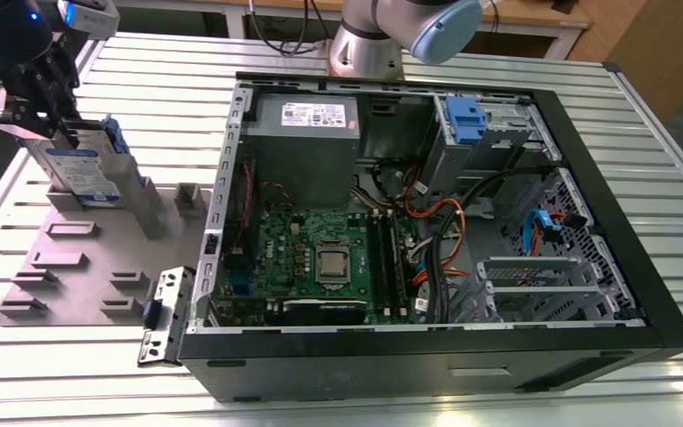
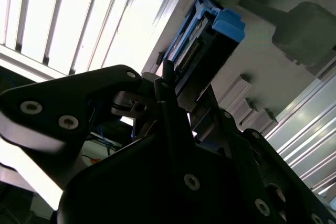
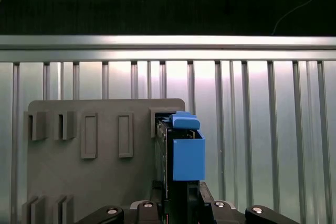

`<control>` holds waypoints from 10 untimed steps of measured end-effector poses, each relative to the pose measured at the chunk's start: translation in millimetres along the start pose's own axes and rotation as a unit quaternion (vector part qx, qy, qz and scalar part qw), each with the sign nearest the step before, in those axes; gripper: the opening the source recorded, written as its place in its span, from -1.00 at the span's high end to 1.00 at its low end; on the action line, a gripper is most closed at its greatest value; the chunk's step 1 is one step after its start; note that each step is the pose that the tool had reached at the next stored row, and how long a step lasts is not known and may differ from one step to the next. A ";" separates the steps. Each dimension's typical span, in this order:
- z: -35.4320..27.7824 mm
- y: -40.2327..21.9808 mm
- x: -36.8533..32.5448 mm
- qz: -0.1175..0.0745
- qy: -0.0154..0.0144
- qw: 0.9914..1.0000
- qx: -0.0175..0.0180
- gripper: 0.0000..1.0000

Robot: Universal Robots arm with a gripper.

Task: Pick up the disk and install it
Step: 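Pick up the disk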

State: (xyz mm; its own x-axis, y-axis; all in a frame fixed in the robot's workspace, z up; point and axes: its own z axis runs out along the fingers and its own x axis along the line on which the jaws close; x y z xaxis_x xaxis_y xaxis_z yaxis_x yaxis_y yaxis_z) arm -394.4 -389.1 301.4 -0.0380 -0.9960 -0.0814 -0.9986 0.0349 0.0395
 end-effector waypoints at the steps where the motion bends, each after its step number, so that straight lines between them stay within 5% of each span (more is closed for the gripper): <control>1: 0.0 0.0 0.0 0.000 0.000 1.000 0.000 0.29; 10: 0.0 0.0 0.0 0.004 0.000 1.000 0.000 0.29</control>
State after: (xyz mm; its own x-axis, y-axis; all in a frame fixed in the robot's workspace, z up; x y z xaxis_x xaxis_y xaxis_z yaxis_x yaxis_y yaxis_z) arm -394.4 -389.1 301.3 -0.0458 -0.9956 -0.0814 -0.9983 0.0427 0.0395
